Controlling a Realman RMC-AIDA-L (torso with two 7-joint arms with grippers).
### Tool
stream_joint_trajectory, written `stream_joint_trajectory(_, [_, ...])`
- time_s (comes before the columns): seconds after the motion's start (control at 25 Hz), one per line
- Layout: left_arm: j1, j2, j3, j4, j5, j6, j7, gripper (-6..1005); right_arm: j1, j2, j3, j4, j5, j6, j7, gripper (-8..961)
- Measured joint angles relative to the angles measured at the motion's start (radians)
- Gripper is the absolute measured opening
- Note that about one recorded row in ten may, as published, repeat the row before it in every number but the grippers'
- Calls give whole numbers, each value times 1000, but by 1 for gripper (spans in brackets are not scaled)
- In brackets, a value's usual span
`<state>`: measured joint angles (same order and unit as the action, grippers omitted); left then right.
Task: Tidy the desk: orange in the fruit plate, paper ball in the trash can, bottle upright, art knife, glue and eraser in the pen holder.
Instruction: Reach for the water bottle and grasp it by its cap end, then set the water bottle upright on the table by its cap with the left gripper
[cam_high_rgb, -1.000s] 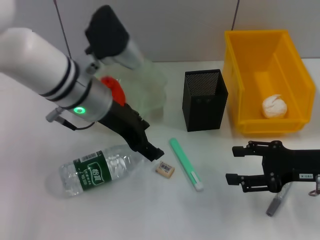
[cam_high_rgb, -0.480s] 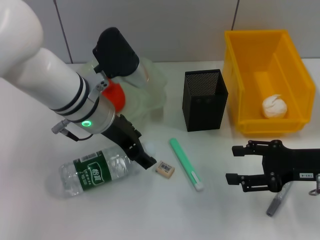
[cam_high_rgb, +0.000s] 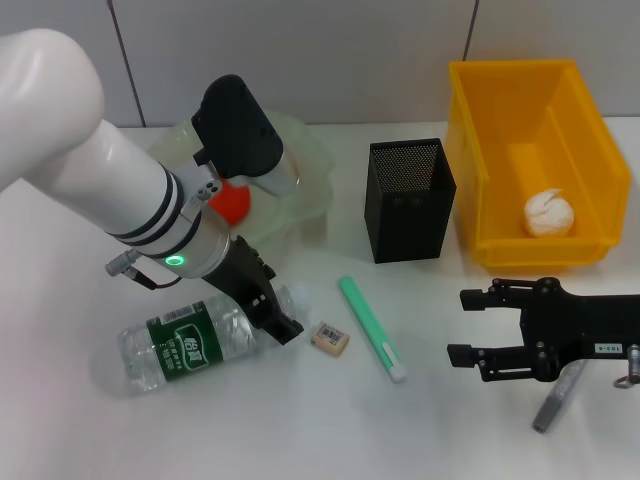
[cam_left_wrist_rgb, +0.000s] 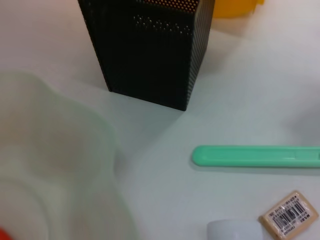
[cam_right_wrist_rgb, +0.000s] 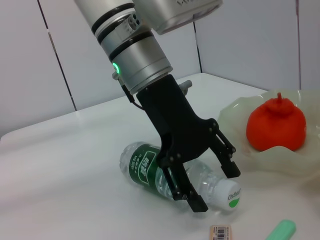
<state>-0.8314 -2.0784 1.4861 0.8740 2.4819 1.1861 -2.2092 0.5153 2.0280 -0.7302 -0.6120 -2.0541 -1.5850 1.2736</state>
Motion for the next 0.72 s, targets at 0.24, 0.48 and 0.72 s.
stream_joint_trajectory(0.24, [2, 0, 24, -1, 0, -13, 2, 792, 0, 1, 1, 0, 2, 1, 3, 794])
stream_joint_trajectory(0.48, [4, 0, 71, -1, 1, -42, 2, 659, 0, 1, 2, 0, 4, 1, 4, 794])
stream_joint_trajectory(0.72, [18, 1, 62, 28, -3, -41, 0, 440, 1, 1, 3, 0, 5, 1, 5, 794])
